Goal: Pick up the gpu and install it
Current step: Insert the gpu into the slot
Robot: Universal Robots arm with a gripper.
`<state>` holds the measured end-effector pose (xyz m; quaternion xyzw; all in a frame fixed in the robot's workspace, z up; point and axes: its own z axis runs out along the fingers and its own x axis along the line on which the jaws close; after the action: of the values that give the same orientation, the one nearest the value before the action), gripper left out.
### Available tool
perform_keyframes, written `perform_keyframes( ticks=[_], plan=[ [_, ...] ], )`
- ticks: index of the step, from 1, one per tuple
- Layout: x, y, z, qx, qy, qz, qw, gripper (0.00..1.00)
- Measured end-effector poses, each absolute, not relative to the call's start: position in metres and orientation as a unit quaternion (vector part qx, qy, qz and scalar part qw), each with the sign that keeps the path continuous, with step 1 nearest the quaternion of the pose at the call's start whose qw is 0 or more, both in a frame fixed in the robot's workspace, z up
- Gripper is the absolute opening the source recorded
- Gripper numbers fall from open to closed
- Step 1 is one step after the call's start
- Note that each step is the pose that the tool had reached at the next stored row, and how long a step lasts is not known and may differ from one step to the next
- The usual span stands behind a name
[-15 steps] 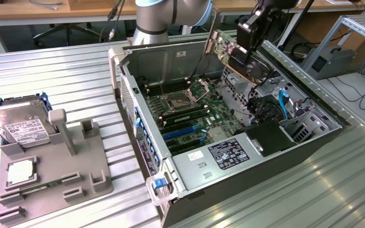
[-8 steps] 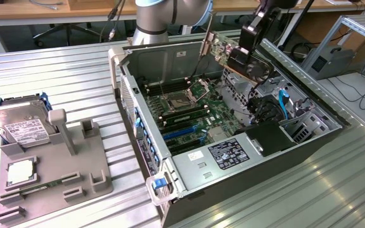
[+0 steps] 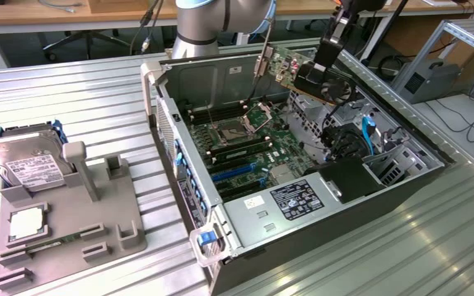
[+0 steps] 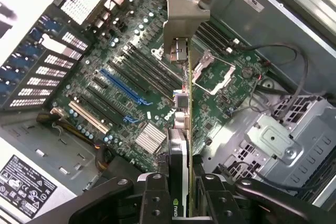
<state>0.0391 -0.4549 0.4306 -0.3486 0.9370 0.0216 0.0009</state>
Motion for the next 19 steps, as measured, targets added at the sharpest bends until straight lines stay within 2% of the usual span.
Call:
perform_keyframes(
  ticks=[19],
  plan=[
    [0.0391,-0.4527,0.4305,-0.531,0.847,0.021,-0.004,0.27]
  ],
)
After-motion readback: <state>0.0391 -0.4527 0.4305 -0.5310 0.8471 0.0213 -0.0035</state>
